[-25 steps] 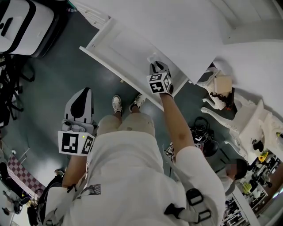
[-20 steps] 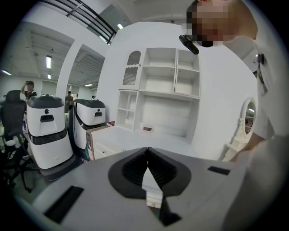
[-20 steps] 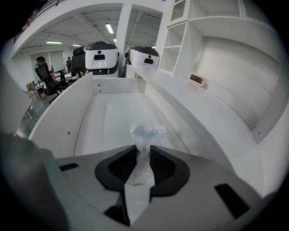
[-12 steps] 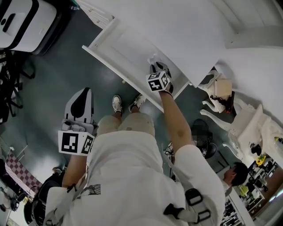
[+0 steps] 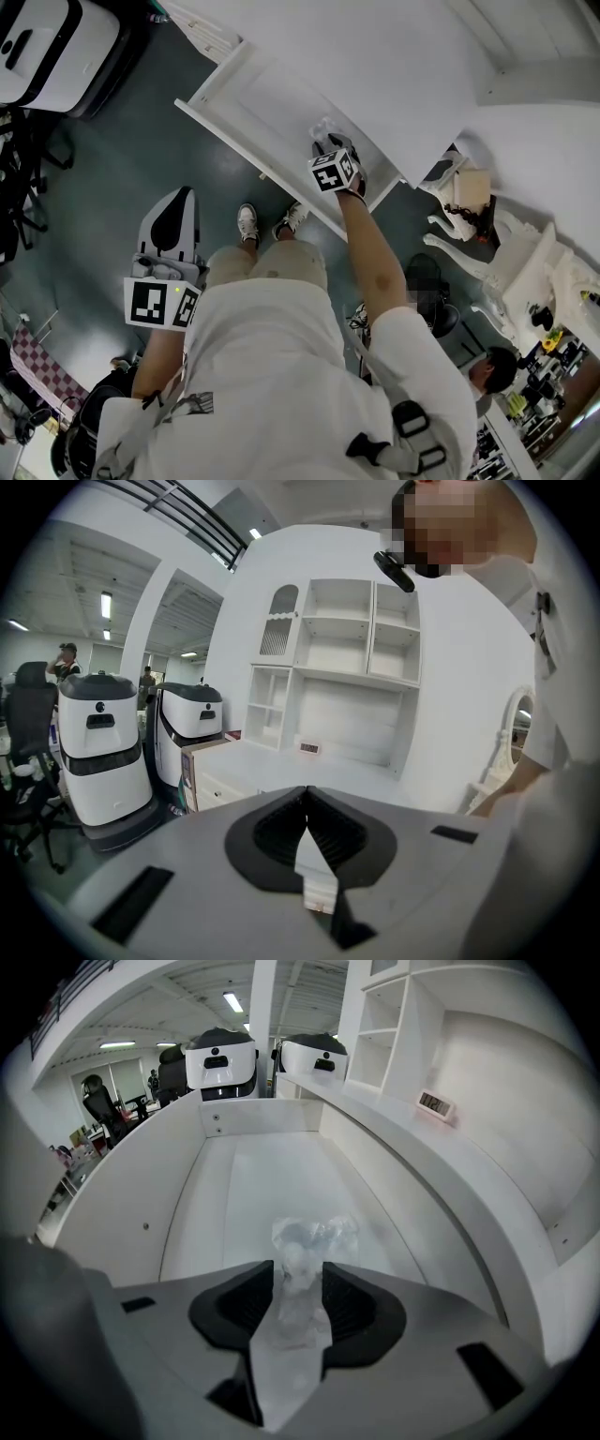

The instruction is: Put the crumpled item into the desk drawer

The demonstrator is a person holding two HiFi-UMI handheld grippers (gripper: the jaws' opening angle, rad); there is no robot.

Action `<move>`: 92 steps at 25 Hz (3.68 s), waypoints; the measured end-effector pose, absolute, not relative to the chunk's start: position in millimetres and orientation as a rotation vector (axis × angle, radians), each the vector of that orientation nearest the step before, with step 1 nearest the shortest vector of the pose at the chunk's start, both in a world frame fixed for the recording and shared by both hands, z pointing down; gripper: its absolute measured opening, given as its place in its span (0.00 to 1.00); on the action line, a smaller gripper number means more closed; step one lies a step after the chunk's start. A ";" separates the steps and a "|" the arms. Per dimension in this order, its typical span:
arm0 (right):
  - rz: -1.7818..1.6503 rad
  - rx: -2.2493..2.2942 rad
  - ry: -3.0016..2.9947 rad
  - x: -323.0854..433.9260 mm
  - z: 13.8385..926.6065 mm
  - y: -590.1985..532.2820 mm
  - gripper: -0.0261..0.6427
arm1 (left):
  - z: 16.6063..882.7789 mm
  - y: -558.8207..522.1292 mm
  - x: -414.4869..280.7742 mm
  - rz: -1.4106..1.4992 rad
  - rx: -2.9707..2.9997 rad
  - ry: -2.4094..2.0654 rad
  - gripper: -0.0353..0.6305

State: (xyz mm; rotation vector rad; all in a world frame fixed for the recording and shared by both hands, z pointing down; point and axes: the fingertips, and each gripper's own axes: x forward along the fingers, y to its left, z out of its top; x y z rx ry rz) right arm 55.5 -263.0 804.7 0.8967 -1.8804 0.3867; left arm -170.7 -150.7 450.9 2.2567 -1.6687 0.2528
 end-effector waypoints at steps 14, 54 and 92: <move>0.422 0.918 -1.892 49.2 783.2 -260.6 0.47 | 440.2 -154.1 -173.0 0.211 2.306 -1.628 0.08; 0.697 2.004 -1.984 240.7 546.9 -164.8 0.05 | 331.5 -180.0 -105.1 0.007 2.757 -1.407 0.08; -0.185 2.095 -2.495 233.5 240.6 -148.3 0.05 | 268.3 -198.9 -154.9 -0.165 2.642 -1.830 0.08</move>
